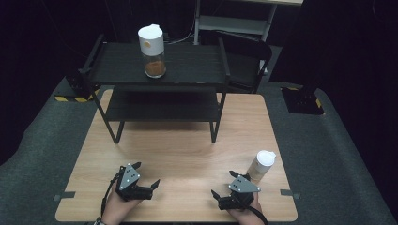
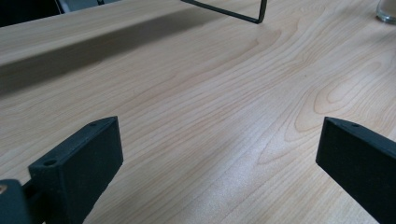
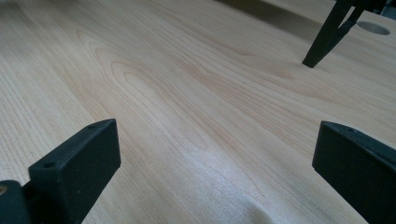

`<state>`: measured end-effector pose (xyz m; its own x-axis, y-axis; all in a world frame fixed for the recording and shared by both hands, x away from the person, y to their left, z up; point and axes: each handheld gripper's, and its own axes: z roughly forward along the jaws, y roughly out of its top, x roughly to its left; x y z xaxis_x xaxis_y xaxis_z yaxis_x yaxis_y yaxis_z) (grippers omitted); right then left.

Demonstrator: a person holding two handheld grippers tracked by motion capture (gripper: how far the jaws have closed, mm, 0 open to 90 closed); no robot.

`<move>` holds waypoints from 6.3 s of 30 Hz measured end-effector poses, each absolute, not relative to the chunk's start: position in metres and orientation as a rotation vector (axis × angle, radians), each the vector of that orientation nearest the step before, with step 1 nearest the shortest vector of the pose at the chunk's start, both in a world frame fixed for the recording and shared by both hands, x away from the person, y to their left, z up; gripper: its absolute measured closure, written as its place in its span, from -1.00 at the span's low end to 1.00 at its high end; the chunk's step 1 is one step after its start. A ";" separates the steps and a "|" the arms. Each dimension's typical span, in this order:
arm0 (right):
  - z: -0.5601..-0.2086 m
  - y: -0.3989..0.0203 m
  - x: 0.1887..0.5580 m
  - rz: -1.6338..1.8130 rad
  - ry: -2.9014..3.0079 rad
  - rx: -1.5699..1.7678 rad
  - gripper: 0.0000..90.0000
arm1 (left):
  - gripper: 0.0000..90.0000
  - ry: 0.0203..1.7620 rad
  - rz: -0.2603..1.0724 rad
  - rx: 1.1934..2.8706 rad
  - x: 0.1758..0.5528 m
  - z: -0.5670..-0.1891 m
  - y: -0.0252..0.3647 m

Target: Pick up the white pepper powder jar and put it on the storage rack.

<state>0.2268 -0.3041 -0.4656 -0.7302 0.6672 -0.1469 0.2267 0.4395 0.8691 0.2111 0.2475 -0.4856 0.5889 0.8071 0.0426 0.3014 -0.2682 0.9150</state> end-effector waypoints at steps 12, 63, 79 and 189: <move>-0.460 -0.317 0.210 1.353 2.079 0.760 -0.99 | -0.98 0.890 0.639 1.856 0.213 -0.484 0.246; -0.451 -0.385 0.183 1.313 1.723 0.981 -0.96 | -0.98 0.843 0.639 1.902 0.214 -0.481 0.243; -0.465 -0.395 0.202 1.297 1.771 1.059 -0.77 | -0.97 0.836 0.640 1.906 0.214 -0.481 0.243; -0.410 -0.335 0.215 1.636 1.794 0.829 -0.33 | -0.97 0.799 0.643 1.921 0.209 -0.481 0.243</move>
<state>0.2152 -0.3353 -0.4104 -0.6468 0.7626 -0.0022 0.0678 0.0603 0.9959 0.2085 0.2427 -0.4813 0.6518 0.7507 0.1077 0.2656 -0.3589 0.8948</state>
